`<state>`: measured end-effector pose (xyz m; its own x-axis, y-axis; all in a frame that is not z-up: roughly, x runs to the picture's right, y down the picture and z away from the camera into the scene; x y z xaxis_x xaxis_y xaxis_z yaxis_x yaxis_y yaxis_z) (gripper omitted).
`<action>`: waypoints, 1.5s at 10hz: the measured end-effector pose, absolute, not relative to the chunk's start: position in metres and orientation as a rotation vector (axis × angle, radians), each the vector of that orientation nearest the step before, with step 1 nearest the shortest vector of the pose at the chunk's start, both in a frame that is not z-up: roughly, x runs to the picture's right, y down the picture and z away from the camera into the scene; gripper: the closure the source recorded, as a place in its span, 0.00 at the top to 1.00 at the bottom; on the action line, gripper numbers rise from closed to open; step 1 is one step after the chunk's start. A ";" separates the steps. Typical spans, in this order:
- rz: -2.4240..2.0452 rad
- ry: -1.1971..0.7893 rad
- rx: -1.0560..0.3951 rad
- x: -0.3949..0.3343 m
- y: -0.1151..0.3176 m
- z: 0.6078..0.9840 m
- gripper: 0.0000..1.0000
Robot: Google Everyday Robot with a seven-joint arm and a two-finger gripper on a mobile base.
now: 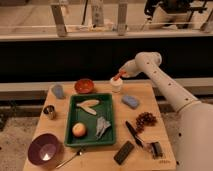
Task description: Place pepper in paper cup
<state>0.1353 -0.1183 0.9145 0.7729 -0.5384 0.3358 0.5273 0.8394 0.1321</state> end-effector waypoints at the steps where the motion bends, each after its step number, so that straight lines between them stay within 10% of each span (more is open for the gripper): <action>1: -0.581 -0.371 0.043 0.136 -0.120 0.916 0.00; 15: -0.717 -0.279 0.250 0.152 -0.127 0.938 0.00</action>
